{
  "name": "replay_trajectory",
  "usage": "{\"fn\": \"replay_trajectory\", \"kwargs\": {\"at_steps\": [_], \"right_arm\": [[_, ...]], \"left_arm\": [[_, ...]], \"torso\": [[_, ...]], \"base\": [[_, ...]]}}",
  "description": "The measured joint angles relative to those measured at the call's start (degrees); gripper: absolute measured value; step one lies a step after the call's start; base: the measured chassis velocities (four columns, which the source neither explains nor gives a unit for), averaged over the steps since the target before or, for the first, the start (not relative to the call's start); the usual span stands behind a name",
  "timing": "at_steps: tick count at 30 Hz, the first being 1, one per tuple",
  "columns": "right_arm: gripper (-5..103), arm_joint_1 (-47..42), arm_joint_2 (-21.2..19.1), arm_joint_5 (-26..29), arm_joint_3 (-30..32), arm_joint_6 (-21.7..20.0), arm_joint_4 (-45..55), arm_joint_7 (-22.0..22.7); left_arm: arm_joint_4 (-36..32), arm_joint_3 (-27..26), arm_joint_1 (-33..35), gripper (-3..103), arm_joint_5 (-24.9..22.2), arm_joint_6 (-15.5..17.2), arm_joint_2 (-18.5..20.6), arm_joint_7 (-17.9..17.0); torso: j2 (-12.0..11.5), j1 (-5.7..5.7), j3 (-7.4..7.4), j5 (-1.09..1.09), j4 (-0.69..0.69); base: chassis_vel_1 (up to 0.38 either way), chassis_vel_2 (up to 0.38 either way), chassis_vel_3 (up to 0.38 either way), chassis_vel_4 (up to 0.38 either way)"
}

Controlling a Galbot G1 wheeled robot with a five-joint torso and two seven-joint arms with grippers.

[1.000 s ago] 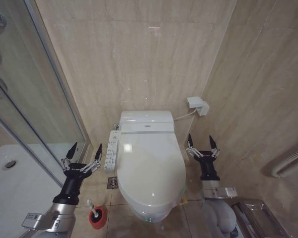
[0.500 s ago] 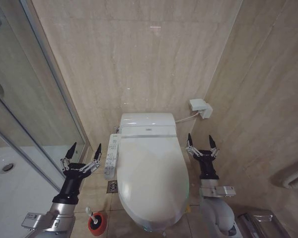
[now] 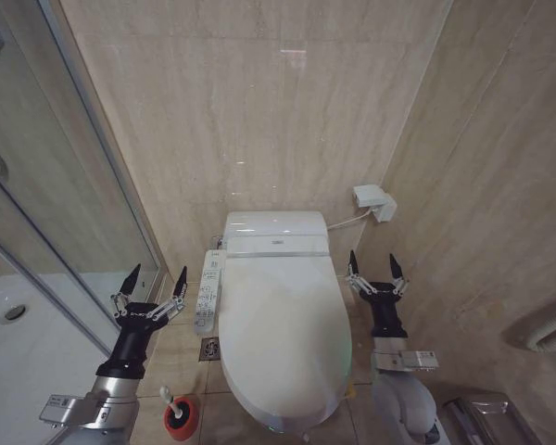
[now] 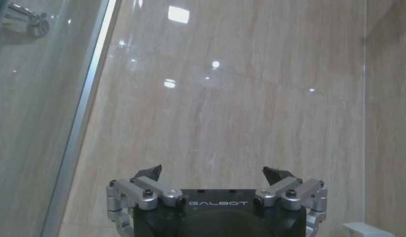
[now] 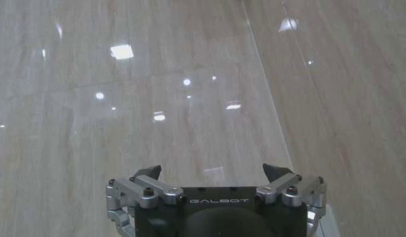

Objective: Open the toilet lid, clean the toilet bowl with a toilet brush, close the toilet lid, and flush.

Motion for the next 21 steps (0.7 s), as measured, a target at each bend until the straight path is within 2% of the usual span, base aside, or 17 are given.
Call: {"fn": "replay_trajectory", "kwargs": {"at_steps": [21], "right_arm": [[100, -0.88, 0.38, -0.11, 0.08, 0.28, 0.29, 0.00]], "left_arm": [[0.55, -0.50, -0.19, 100, 0.02, 0.13, -0.11, -0.90]], "torso": [[0.00, 0.00, 0.00, 0.00, 0.01]], "base": [[0.000, 0.000, 0.000, 0.000]]}}
